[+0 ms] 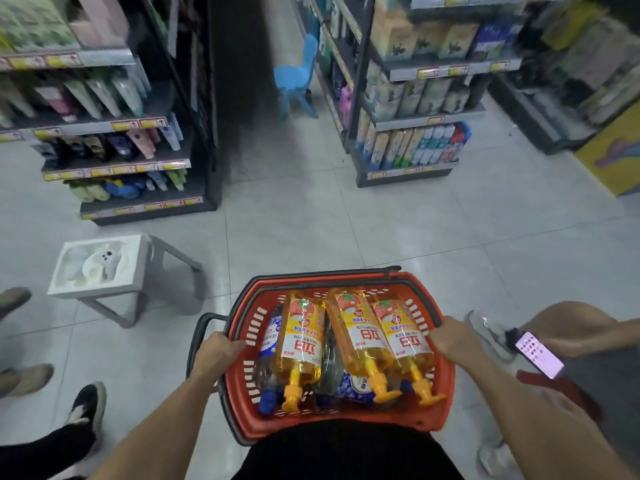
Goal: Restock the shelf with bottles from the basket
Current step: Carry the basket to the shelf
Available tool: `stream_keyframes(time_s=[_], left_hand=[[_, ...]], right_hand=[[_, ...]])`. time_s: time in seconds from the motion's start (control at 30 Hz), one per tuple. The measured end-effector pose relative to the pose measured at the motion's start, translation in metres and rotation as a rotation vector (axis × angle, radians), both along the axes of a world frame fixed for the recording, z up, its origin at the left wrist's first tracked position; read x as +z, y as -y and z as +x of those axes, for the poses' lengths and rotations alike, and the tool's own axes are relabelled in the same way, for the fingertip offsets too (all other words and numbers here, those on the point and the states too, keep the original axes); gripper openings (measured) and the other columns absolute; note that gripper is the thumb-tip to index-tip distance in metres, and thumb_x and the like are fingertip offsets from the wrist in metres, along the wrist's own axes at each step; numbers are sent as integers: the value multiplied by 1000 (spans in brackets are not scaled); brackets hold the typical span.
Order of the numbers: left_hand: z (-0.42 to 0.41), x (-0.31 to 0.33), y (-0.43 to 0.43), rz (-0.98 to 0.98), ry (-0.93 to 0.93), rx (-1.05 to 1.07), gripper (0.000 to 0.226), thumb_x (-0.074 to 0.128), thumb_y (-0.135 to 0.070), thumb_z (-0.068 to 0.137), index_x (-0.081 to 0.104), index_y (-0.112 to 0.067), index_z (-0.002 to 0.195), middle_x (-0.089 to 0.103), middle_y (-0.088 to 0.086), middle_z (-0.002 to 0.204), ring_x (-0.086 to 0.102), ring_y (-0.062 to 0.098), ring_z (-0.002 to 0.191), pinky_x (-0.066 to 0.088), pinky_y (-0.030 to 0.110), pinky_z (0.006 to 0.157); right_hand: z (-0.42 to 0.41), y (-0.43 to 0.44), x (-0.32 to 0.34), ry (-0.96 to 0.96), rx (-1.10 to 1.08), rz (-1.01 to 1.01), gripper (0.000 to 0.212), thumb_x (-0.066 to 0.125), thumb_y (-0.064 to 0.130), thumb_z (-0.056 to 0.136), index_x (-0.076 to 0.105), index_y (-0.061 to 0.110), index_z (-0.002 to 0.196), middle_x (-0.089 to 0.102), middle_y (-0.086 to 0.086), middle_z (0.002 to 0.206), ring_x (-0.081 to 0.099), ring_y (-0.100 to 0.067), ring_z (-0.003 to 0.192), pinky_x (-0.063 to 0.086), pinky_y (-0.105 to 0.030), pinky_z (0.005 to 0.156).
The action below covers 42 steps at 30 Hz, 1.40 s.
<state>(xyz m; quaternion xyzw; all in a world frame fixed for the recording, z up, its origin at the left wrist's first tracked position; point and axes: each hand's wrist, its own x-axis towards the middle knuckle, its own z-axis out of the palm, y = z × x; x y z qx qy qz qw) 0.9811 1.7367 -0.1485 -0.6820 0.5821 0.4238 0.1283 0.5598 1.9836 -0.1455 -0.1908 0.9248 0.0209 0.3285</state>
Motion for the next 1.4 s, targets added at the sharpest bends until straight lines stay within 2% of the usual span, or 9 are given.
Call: stream_keyframes(time_s=[0.2, 0.33, 0.43, 0.53, 0.67, 0.83, 1.0, 1.17, 1.4], left_hand=[[-57, 14, 88, -51, 23, 76, 30, 75, -34, 89, 65, -9, 104, 63, -2, 71, 65, 13, 59, 46, 23, 49], [-92, 22, 148, -47, 92, 176, 28, 76, -32, 86, 65, -9, 97, 70, 3, 75, 72, 20, 65, 54, 26, 54], [-104, 20, 187, -49, 149, 232, 44, 76, -41, 77, 73, -5, 101, 76, 11, 88, 74, 26, 74, 63, 35, 72], [-112, 20, 220, -105, 138, 284, 64, 67, -55, 61, 75, -3, 100, 75, 12, 88, 71, 29, 74, 59, 34, 73], [-122, 26, 267, -127, 105, 363, 45, 76, -47, 80, 75, -5, 99, 74, 7, 81, 72, 22, 67, 61, 31, 68], [-133, 17, 350, -152, 47, 442, 41, 76, -43, 84, 75, -7, 103, 76, 9, 85, 73, 23, 68, 62, 35, 71], [-151, 5, 486, -190, 16, 394, 43, 70, -39, 86, 72, -2, 108, 75, 18, 101, 72, 34, 87, 59, 37, 81], [-181, 10, 614, -151, -16, 330, 39, 69, -36, 87, 70, -4, 109, 73, 11, 96, 71, 28, 81, 59, 35, 77], [-249, 13, 742, -60, 14, 198, 43, 73, -38, 87, 69, -5, 113, 72, 12, 93, 70, 24, 74, 59, 33, 71]], right_hand=[[-56, 130, 4, 37, 79, -33, 30, 56, 45, 90, 64, 22, 107, 70, -1, 94, 67, -20, 77, 57, -34, 74], [-107, 228, -7, 79, 166, -27, 37, 54, 51, 89, 65, 24, 112, 72, 0, 98, 69, -19, 78, 61, -38, 81], [-135, 301, 0, 117, 247, -43, 38, 53, 50, 91, 65, 22, 113, 72, -1, 100, 69, -20, 80, 61, -38, 83], [-150, 366, 21, 110, 309, -29, 31, 54, 42, 94, 65, 20, 114, 69, -1, 101, 67, -21, 82, 57, -33, 81], [-165, 448, 31, 105, 383, -23, 27, 54, 42, 97, 63, 20, 109, 66, -1, 95, 63, -20, 74, 53, -31, 74], [-178, 564, 28, 53, 434, -54, 30, 54, 47, 95, 65, 21, 106, 69, 0, 92, 65, -16, 70, 52, -29, 66], [-192, 680, 23, 25, 445, -52, 29, 54, 45, 94, 68, 21, 103, 71, -2, 97, 62, -16, 72, 52, -32, 74], [-217, 762, 32, 30, 349, -24, 33, 56, 46, 90, 68, 19, 103, 69, -4, 98, 66, -24, 85, 55, -36, 85], [-262, 836, 36, -33, 223, 36, 24, 54, 33, 98, 64, 14, 108, 64, -6, 98, 62, -25, 86, 50, -32, 79]])
